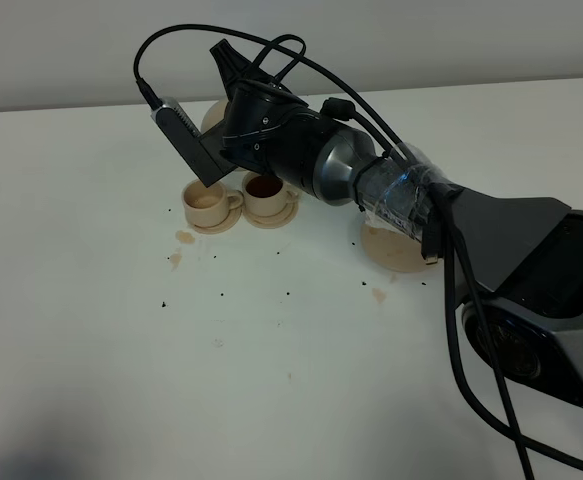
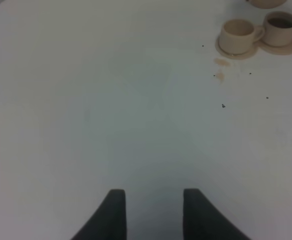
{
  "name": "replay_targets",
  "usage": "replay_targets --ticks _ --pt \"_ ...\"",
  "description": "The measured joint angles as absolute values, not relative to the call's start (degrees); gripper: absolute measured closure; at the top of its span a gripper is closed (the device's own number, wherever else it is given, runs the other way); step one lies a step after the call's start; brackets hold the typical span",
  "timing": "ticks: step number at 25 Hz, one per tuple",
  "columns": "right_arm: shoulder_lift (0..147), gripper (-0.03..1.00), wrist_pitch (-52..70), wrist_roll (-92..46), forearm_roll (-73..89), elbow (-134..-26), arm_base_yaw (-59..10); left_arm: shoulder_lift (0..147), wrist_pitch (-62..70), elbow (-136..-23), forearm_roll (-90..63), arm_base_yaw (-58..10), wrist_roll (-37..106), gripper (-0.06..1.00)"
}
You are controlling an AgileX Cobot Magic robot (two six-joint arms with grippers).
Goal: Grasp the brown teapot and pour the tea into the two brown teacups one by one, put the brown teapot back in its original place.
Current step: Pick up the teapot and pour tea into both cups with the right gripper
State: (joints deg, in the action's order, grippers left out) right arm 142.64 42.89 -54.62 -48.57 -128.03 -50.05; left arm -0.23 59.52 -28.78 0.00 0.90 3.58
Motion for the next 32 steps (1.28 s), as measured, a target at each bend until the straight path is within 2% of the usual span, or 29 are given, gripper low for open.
replay_targets --ticks 32 --pt "142.9 0.84 42.0 -54.6 -52.4 -128.0 -50.0 -0.2 59.5 -28.8 0.0 0.9 3.6 0.62"
